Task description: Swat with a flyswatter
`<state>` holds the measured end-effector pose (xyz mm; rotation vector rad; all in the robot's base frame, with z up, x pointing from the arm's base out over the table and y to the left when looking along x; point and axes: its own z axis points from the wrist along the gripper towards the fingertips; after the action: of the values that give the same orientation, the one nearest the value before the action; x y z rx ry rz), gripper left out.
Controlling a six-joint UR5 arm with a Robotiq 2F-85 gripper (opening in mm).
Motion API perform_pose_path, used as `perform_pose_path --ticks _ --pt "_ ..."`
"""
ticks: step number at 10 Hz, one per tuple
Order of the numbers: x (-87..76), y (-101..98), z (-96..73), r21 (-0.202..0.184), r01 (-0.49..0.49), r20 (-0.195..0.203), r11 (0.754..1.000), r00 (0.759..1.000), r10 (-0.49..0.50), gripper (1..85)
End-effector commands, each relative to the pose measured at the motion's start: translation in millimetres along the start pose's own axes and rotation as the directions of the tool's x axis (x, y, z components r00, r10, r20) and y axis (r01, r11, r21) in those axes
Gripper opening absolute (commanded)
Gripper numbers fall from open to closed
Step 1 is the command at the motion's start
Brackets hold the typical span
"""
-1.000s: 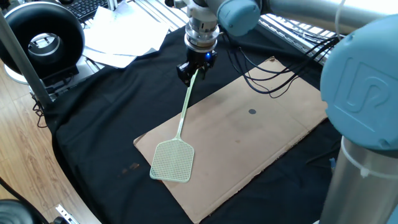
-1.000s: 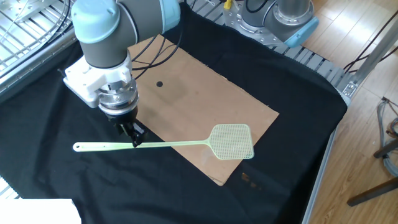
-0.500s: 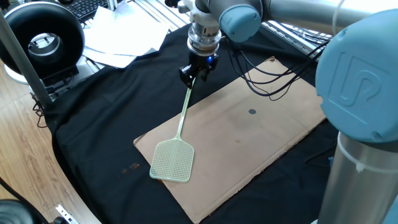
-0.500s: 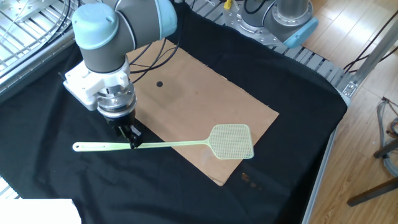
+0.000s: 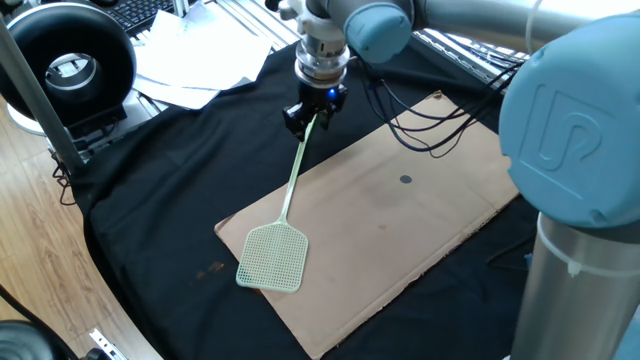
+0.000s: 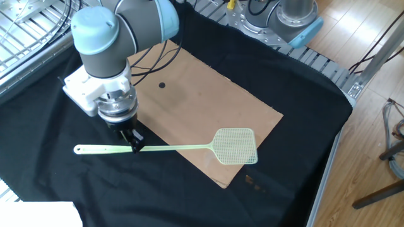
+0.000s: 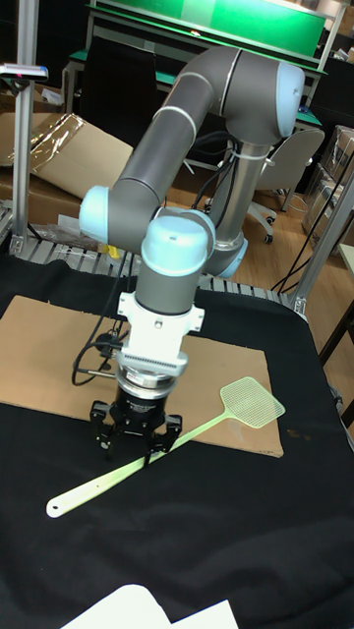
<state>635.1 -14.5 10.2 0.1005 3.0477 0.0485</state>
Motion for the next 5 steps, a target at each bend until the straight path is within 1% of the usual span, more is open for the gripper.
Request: perform_pose_path --ticks 1,3,5 --pt "-6.2 11.6 -6.5 -0.003 -0.010 -0.015 1.000 1.000 0.009 55.3" --pt "-8.5 12.1 -0.4 -0.008 -0.010 -0.013 1.000 1.000 0.010 54.0" --pt "-8.2 7.4 4.3 -0.011 -0.001 -0.014 1.000 1.000 0.001 53.7"
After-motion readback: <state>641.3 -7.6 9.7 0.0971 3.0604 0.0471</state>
